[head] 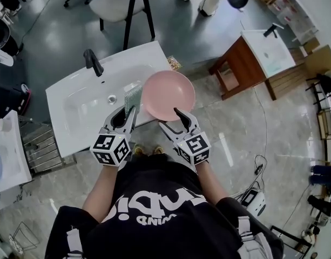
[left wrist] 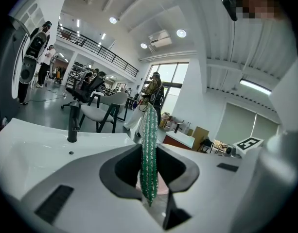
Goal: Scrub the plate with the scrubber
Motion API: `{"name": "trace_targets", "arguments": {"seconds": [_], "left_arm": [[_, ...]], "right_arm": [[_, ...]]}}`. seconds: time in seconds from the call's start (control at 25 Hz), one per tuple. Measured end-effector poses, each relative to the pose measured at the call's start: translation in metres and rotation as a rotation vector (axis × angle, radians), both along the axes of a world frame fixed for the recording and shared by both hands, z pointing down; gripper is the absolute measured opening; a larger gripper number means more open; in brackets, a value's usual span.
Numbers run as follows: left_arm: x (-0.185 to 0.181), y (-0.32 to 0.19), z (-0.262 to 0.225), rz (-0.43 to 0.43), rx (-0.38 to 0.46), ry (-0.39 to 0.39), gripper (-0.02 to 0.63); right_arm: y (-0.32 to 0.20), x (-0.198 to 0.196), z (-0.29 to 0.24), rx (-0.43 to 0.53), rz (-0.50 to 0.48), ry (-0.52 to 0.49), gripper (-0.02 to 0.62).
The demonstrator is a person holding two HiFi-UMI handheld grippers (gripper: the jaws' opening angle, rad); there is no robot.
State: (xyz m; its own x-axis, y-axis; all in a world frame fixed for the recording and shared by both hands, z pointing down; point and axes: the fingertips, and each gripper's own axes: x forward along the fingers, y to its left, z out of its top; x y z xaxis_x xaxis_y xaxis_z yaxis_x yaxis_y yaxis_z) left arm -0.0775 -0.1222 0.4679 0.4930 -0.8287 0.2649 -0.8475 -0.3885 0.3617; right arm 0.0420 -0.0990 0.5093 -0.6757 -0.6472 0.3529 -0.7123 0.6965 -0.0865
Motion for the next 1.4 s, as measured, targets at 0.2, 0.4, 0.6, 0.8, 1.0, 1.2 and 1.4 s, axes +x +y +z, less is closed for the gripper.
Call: {"name": "trace_targets", "arguments": {"seconds": [0.2,0.4,0.6,0.8,1.0,1.2,1.4], "left_arm": [[0.002,-0.005,0.005,0.010,0.000,-0.011,0.086],[0.003,-0.009,0.011,0.022,-0.010,-0.017,0.086],[0.004,-0.010,0.012,0.027,-0.019,-0.014,0.086],[0.002,-0.010,0.015,0.025,-0.023,-0.012,0.086],[0.002,-0.008,0.014,0.023,-0.027,-0.007,0.086],[-0.001,-0.008,0.015,0.020,-0.031,0.001,0.086],[-0.001,-0.009,0.013,0.014,-0.029,0.009,0.086]], "right_arm": [[0.000,-0.005,0.029,-0.022,-0.045,0.129,0.301],[-0.005,-0.012,0.056,0.008,-0.104,0.278,0.301],[-0.005,-0.015,0.085,0.004,-0.170,0.425,0.301],[-0.008,-0.014,0.111,0.020,-0.211,0.552,0.299],[-0.011,-0.013,0.127,0.045,-0.242,0.656,0.239],[-0.013,-0.013,0.141,0.047,-0.273,0.715,0.225],[-0.014,-0.011,0.145,0.067,-0.290,0.763,0.205]]}}
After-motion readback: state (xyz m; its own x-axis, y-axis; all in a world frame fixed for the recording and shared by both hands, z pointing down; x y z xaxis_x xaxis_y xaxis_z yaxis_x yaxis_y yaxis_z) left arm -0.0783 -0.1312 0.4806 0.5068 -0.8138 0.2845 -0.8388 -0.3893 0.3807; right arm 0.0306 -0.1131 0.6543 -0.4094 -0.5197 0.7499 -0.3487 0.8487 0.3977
